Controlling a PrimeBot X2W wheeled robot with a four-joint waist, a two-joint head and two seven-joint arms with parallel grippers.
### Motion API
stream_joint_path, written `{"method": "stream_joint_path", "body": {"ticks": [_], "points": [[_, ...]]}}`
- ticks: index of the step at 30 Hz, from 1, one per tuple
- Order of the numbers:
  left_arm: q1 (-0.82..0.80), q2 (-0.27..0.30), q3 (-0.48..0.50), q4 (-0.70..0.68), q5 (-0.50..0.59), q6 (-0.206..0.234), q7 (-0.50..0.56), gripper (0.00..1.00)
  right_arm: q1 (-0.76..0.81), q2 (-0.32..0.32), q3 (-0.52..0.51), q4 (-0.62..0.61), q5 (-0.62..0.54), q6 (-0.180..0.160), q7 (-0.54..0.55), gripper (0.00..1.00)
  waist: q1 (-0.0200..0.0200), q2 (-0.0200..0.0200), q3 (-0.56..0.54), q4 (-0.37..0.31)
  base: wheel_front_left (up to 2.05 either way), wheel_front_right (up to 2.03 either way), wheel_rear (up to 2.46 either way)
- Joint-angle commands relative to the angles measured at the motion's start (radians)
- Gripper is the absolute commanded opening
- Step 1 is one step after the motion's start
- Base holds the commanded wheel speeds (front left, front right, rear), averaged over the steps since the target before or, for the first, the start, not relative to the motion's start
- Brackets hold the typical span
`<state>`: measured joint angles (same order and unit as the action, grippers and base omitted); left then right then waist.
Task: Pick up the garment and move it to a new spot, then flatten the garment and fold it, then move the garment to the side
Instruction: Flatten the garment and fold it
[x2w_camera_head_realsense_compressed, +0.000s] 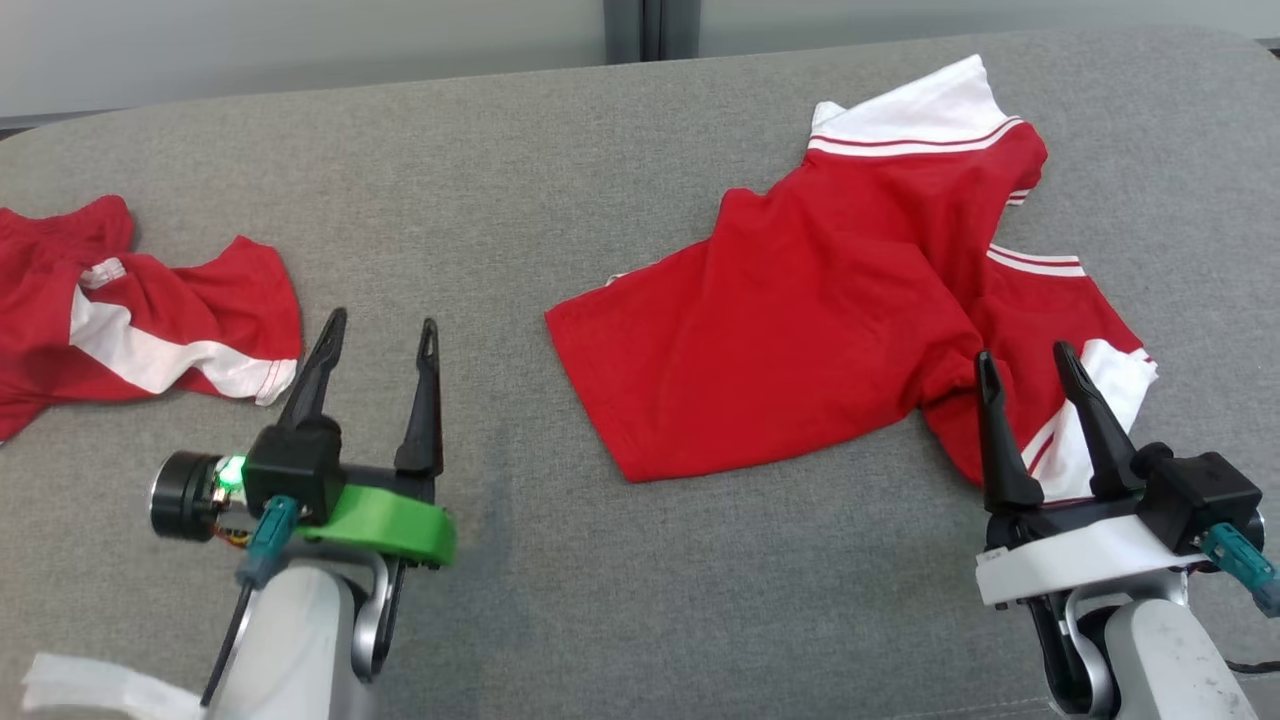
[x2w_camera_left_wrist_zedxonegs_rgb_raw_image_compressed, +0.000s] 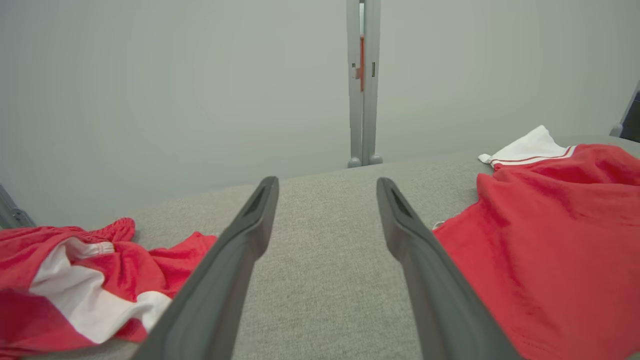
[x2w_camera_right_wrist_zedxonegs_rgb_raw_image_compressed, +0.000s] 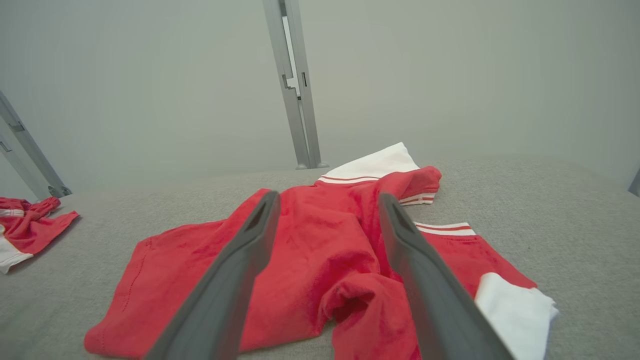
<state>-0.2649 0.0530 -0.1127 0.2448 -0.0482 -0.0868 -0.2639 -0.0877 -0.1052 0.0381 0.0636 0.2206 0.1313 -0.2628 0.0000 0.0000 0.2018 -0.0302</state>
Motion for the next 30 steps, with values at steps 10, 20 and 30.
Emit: {"method": "stream_joint_path", "body": {"ticks": [10, 20, 30], "points": [[-0.272, 0.029, -0.13, 0.311, 0.027, -0.039, 0.0, 1.0, -0.054, -0.009, 0.047, 0.034, 0.017, -0.001, -0.003, 1.0, 0.0, 0.0, 0.057, -0.068, 0.0, 0.0, 0.0], [-0.442, 0.022, -0.238, 0.63, -0.032, -0.044, 0.0, 1.0, -0.088, -0.014, 0.057, 0.041, 0.033, -0.001, -0.003, 1.0, 0.0, 0.0, 0.112, -0.108, 0.0, 0.0, 0.0], [-0.521, 0.013, -0.365, 0.836, -0.126, -0.043, 0.008, 1.0, -0.105, -0.02, 0.049, 0.048, 0.034, -0.001, -0.003, 1.0, 0.0, 0.0, 0.134, -0.12, 0.0, 0.0, 0.0]]}}
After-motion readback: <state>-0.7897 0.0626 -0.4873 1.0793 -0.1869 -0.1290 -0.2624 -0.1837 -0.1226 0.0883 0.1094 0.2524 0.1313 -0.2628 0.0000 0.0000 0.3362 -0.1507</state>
